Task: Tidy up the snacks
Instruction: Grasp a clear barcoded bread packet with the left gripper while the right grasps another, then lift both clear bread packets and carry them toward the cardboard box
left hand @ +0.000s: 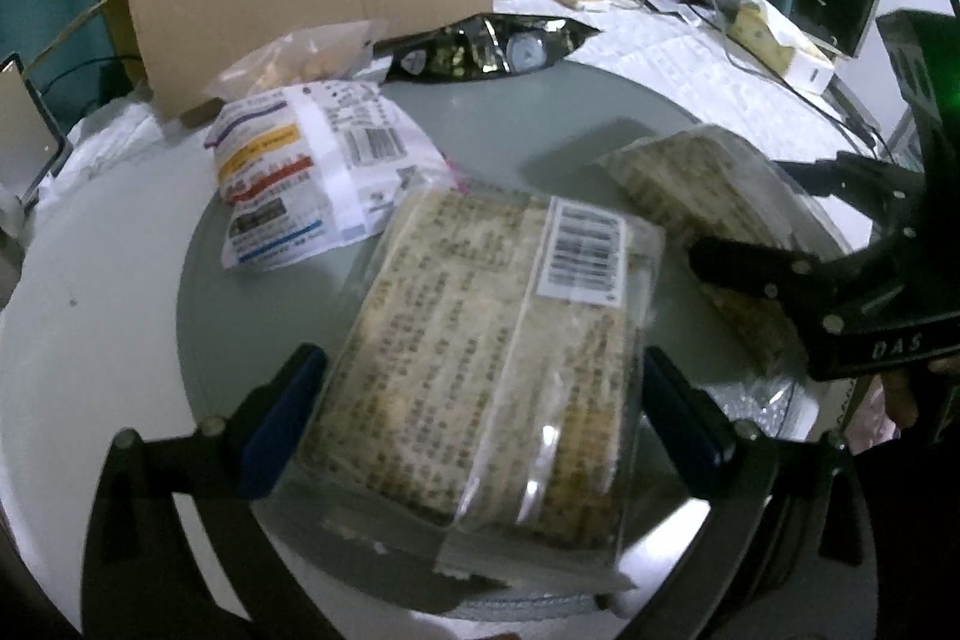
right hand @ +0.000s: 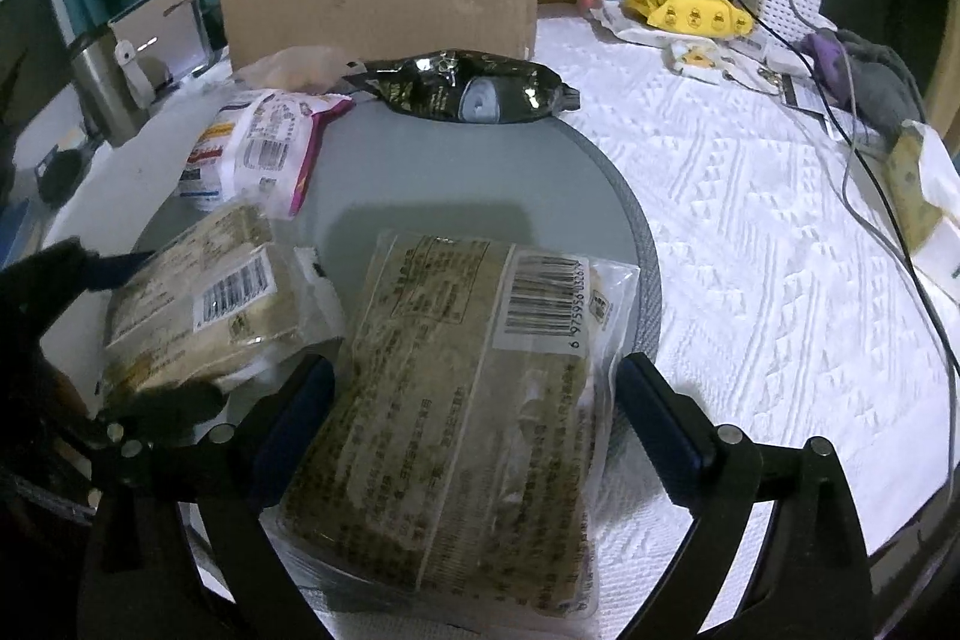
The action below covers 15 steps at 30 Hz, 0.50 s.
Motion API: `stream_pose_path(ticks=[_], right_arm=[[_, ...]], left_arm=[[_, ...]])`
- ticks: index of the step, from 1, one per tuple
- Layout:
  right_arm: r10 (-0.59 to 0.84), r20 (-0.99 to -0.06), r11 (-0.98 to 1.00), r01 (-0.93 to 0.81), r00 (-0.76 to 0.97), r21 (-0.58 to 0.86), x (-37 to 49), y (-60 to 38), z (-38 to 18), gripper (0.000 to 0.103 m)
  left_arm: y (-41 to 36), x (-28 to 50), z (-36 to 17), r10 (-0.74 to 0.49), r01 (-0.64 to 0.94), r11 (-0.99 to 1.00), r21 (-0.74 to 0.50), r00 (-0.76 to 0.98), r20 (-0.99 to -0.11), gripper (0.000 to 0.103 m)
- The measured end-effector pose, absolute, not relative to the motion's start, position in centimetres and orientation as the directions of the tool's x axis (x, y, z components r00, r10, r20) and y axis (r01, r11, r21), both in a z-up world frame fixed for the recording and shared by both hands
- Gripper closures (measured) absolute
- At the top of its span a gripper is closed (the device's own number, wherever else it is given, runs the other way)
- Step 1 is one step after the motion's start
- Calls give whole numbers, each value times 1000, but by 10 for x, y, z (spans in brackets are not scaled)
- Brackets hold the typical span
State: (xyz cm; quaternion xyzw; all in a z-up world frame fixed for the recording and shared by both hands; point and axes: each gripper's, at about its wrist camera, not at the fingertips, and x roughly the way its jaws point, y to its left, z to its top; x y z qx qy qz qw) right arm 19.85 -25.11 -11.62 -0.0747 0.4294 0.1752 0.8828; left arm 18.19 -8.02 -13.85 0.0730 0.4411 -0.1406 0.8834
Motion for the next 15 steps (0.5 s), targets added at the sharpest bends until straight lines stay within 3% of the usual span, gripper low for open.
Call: stream_pose_path(ticks=[7,15], right_arm=[[299,-765,923,-377,570,80,198,-262,-108,31],[320,-745,921,-376,586,100,197,-266,-94,36]], left_arm=[[-73,175,-130,-216,299,954,-37,592,-777,17],[-72,164,-115,-238,303,952,-51,621,-746,18]])
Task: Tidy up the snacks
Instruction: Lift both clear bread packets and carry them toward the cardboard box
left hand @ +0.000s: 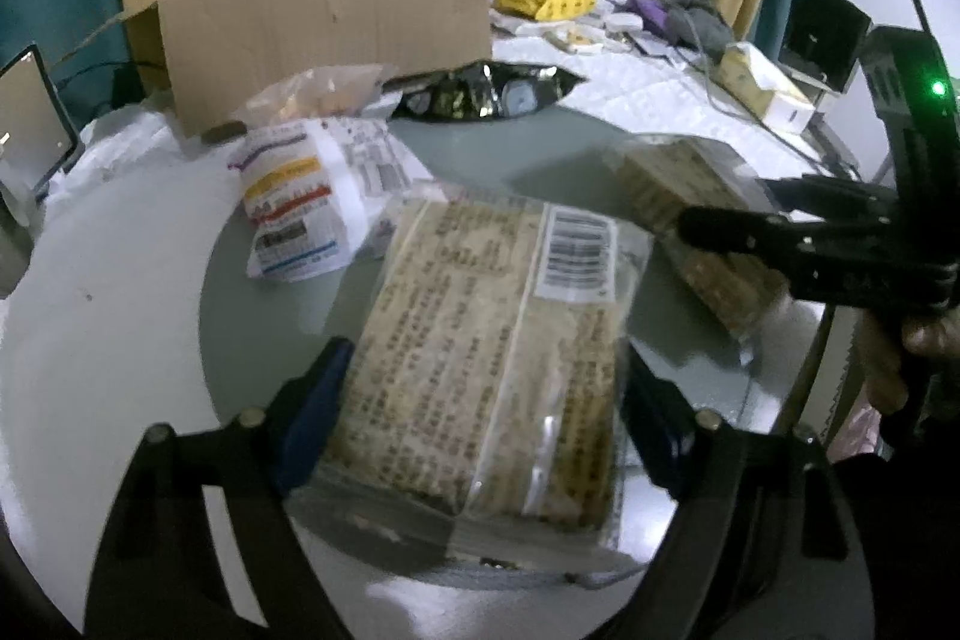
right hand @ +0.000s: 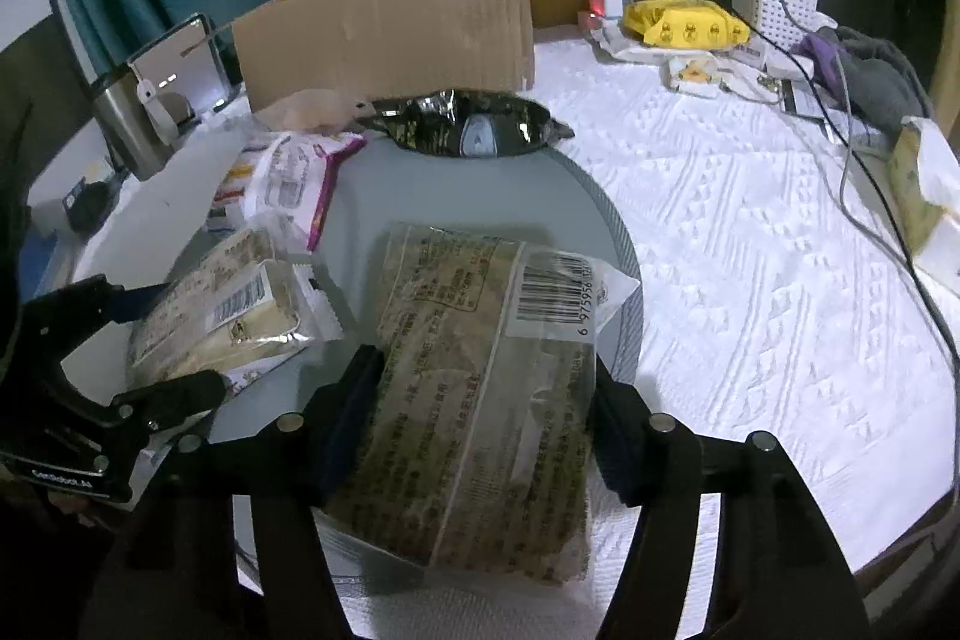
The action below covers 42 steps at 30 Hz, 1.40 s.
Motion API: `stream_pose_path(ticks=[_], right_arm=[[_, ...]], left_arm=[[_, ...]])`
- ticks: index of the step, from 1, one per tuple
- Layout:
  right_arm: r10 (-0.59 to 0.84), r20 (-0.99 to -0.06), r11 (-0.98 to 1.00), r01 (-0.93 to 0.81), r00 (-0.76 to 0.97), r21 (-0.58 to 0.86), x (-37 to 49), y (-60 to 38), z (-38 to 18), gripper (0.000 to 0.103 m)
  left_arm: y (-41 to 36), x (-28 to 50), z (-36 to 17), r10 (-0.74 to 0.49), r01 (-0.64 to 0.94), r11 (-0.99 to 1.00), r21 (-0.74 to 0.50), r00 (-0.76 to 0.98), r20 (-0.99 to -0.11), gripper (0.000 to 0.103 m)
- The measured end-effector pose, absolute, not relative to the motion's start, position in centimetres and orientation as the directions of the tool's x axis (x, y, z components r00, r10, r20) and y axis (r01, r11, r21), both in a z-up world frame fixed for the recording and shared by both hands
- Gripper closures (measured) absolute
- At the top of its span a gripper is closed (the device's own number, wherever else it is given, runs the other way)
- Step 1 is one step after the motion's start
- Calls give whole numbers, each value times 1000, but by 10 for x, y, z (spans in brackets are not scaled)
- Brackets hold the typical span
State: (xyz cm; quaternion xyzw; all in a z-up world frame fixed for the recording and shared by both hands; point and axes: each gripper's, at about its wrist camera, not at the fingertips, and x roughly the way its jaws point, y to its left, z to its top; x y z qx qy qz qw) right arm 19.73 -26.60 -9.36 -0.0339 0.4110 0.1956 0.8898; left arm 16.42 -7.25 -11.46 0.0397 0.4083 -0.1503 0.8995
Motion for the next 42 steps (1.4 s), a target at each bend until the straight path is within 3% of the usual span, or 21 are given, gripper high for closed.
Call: stream_pose_path(ticks=[24,42], right_arm=[[362,-691,902,-423,626,90,222,-252,-44,37],[403,-681,871,-484,611,81,263,-225,-25,37]], left_arm=[[-28,175,-59,-234,209,971,-116,738,-633,18],[4,205,-43,-180,135,984,-120,773,-608,18]])
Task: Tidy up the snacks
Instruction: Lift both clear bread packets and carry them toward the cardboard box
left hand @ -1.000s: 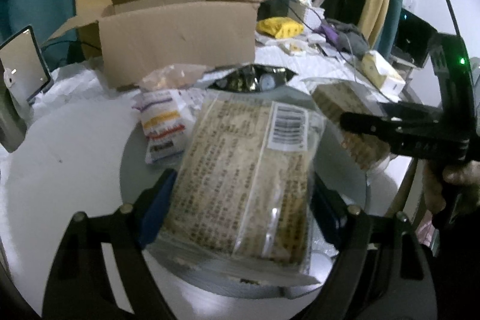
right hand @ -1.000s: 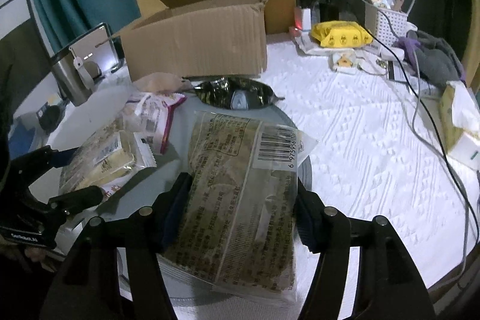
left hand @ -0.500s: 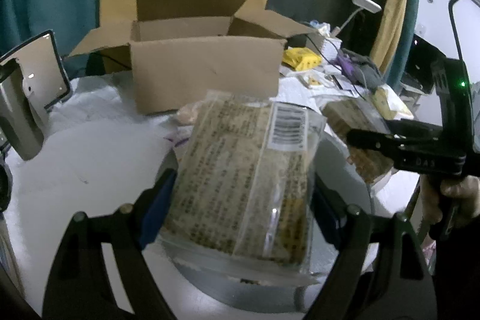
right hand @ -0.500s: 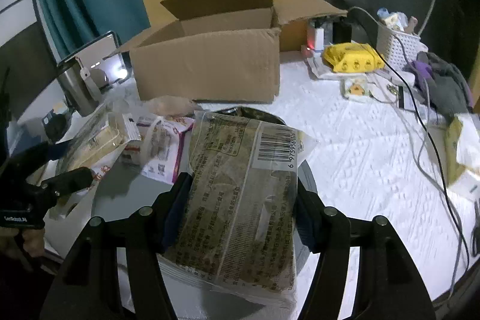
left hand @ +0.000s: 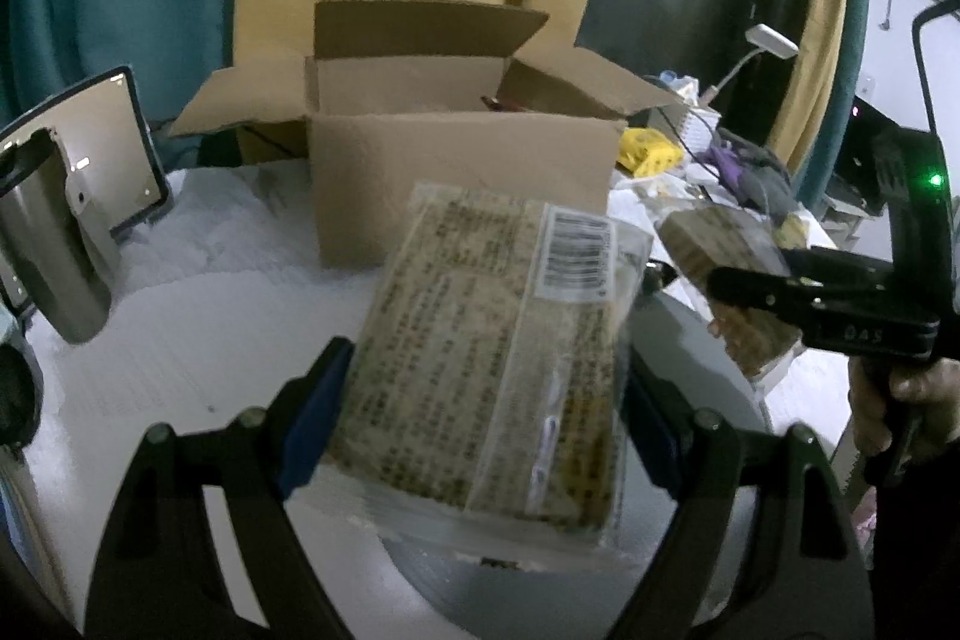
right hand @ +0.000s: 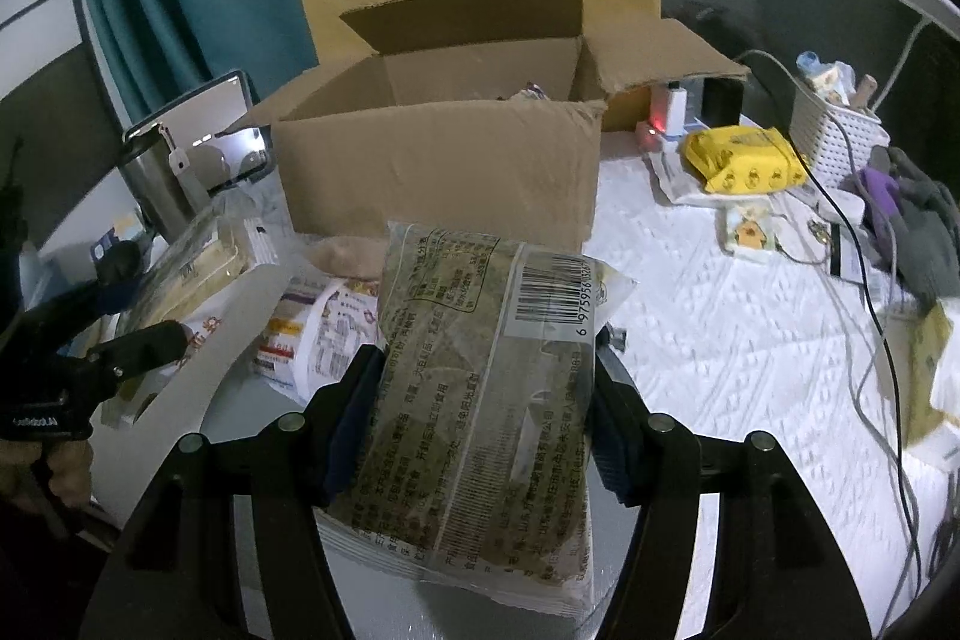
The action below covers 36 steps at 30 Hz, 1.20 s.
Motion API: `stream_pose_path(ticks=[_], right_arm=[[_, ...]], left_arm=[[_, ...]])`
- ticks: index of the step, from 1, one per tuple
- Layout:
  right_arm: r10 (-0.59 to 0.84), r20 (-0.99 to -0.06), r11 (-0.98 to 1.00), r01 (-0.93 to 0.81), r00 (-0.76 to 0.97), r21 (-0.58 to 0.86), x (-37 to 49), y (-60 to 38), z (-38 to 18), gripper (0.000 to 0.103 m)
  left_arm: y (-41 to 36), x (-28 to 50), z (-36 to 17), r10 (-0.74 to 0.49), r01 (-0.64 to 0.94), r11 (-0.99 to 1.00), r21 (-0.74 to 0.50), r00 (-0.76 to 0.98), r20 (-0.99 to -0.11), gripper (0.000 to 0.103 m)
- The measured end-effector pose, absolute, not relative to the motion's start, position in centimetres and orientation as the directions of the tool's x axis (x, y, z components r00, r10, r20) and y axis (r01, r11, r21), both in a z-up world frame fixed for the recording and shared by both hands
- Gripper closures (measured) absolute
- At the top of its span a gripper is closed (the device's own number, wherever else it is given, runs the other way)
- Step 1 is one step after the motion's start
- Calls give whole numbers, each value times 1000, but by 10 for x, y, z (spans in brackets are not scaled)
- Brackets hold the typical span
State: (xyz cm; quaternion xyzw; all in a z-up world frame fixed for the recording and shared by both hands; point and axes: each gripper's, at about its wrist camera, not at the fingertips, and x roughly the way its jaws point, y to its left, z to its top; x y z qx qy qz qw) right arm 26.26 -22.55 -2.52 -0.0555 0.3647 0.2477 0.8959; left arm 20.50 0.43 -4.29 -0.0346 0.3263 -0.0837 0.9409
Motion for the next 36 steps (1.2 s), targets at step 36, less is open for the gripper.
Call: stream_pose_path(ticks=[36], right_arm=[[463,-630,831,-552,623,65,366,-189,8,37]], left_arm=[[34,315,2,-89,65,996,-63,843,-530,18]])
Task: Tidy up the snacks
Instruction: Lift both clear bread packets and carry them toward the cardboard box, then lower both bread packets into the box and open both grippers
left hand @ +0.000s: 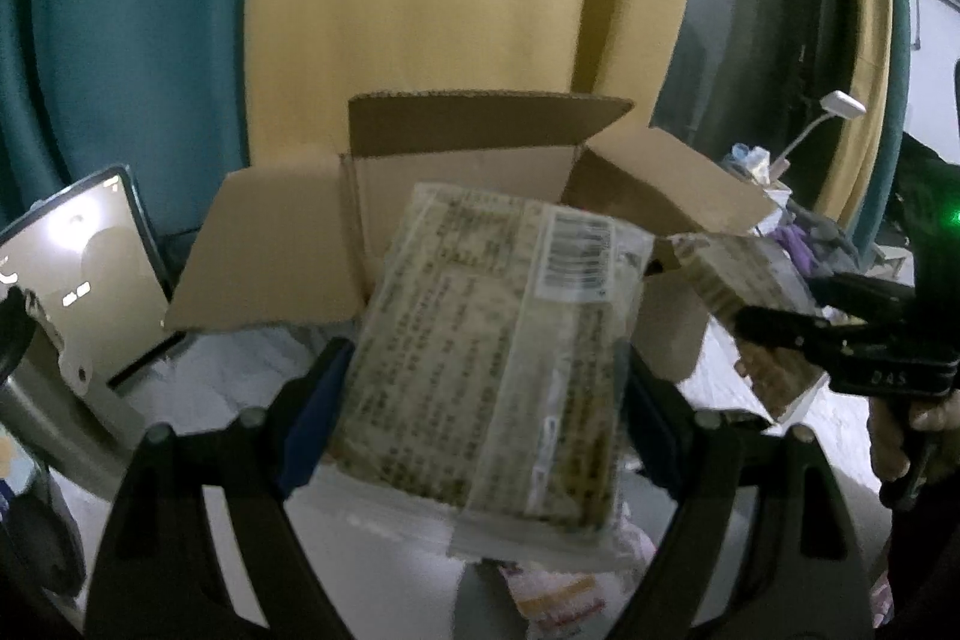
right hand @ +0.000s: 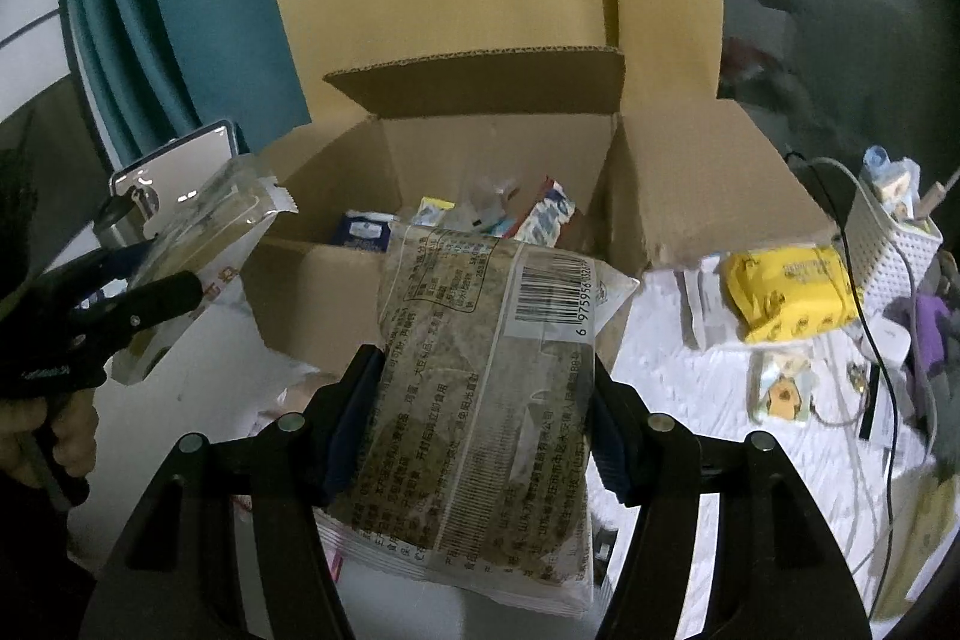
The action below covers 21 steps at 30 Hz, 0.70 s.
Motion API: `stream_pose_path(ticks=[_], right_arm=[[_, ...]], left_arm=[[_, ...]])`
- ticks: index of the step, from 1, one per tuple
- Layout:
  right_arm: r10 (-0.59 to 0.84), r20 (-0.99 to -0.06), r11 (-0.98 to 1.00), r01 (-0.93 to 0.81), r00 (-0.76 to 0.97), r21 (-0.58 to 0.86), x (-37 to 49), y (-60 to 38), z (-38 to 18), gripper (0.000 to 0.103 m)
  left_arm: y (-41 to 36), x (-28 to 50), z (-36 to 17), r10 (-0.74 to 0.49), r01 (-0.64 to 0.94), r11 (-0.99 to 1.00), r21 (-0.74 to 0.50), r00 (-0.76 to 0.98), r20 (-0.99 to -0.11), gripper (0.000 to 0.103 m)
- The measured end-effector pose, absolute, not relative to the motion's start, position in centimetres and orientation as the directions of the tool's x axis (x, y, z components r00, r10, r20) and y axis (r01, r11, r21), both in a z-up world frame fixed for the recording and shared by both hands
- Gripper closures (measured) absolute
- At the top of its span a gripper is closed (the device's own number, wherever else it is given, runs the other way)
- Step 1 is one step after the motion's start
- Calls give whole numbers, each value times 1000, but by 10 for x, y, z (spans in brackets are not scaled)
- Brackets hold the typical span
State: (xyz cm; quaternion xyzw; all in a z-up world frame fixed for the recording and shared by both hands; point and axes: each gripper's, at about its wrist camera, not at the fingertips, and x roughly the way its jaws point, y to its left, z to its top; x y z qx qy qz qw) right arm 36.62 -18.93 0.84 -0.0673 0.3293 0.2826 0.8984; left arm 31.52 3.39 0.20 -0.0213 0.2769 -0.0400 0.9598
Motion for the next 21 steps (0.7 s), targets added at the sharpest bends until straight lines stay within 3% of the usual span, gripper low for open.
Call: stream_pose_path(ticks=[13,21], right_arm=[[484,-591,824,-563,645,61,407,-168,29,37],[497,-571,819,-570,653,61,440,-153,40,37]], left_arm=[[40,369,12,-83,58,996,-64,853,-515,18],[54,406,9,-107,42,990,-132,838,-534,18]])
